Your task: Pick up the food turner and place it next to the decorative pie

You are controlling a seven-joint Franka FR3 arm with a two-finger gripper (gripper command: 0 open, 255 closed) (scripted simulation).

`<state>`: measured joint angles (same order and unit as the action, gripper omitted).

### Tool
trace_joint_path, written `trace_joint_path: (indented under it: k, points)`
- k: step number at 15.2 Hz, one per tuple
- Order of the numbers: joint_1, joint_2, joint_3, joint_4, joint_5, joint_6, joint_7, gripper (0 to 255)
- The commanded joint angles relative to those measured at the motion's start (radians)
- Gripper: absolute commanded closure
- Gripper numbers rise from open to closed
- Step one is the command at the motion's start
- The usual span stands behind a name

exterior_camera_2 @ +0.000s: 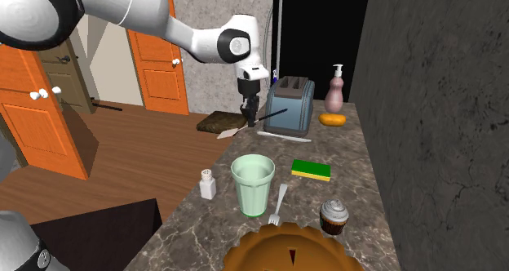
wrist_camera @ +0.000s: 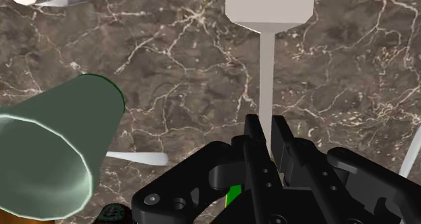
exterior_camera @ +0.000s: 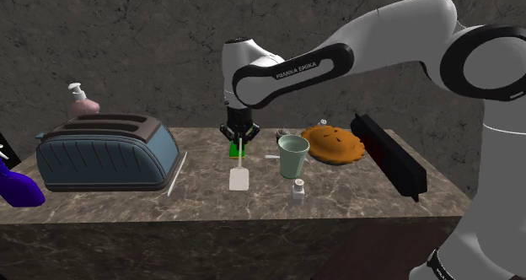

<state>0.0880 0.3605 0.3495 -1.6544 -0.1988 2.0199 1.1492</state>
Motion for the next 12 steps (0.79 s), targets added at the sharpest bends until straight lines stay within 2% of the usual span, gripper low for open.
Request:
trace_joint_path:
  k: [1,6,12]
  points:
    - [-0.032,-0.078,0.002,-0.108,0.025,0.036,-0.028,255]
    - [-0.098,-0.264,-0.008,-0.35,0.096,0.11,-0.117,255]
    - [-0.145,-0.475,-0.051,-0.594,0.177,0.161,-0.247,255]
